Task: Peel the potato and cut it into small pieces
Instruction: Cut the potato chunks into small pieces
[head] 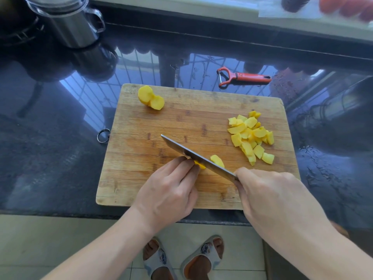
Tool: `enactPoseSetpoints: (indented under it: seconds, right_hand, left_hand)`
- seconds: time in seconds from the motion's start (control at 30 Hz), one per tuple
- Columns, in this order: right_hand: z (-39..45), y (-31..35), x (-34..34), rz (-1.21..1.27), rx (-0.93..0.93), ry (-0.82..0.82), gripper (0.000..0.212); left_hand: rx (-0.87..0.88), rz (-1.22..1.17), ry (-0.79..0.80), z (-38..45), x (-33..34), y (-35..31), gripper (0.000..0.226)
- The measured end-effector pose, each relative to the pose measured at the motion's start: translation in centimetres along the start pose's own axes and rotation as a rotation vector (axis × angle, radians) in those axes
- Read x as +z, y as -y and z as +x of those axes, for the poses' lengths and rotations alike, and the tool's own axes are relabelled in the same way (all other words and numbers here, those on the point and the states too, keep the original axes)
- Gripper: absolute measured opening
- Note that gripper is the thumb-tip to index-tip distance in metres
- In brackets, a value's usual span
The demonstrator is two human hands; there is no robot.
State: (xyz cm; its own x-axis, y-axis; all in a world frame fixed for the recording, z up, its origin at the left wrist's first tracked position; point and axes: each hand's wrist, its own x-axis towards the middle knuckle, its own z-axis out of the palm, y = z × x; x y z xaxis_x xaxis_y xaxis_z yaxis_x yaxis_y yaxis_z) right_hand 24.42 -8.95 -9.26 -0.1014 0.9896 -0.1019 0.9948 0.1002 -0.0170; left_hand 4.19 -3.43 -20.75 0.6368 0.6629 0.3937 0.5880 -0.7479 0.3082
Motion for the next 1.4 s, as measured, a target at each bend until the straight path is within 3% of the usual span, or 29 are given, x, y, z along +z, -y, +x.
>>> enactPoseSetpoints:
  seconds: [0.17, 0.57, 1.2, 1.4]
  right_hand:
    - [0.1, 0.5, 0.0, 0.005, 0.022, 0.012, 0.037]
    - [3.3, 0.8, 1.2, 0.244, 0.035, -0.061, 0.025]
    - [0.6, 0.1, -0.4, 0.065, 0.050, 0.058, 0.037]
    - [2.3, 2.0, 0.0, 0.113, 0.034, 0.121, 0.015]
  left_hand:
    - [-0.006, -0.007, 0.007, 0.1, 0.1, 0.0, 0.034]
    - [-0.002, 0.003, 0.028, -0.1, -0.1, -0.1, 0.033]
    - [0.011, 0.009, 0.010, 0.0, 0.0, -0.1, 0.035]
    - [-0.008, 0.003, 0.003, 0.0, -0.1, -0.1, 0.035]
